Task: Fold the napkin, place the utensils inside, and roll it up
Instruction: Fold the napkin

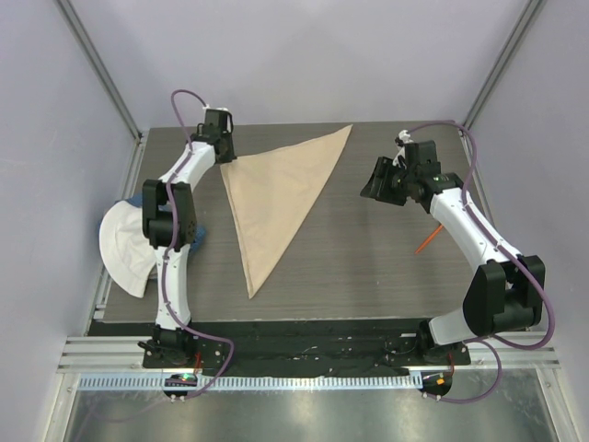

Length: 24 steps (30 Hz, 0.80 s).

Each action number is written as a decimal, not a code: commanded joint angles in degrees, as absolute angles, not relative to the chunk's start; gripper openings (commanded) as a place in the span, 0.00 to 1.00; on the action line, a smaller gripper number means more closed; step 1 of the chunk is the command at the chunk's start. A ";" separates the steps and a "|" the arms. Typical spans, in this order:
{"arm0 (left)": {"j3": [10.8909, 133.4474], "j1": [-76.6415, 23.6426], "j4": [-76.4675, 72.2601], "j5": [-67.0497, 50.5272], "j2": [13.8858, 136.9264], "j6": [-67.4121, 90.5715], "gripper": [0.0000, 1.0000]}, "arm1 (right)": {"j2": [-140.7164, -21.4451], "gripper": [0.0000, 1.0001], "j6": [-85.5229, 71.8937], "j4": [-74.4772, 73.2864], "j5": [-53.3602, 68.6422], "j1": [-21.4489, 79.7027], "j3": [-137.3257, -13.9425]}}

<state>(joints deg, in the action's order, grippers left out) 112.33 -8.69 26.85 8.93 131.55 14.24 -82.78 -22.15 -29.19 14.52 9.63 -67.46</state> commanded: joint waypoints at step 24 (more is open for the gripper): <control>115.66 -6.59 27.07 8.62 134.38 12.75 0.00 | -82.09 0.57 -21.62 -28.83 15.12 9.40 -66.36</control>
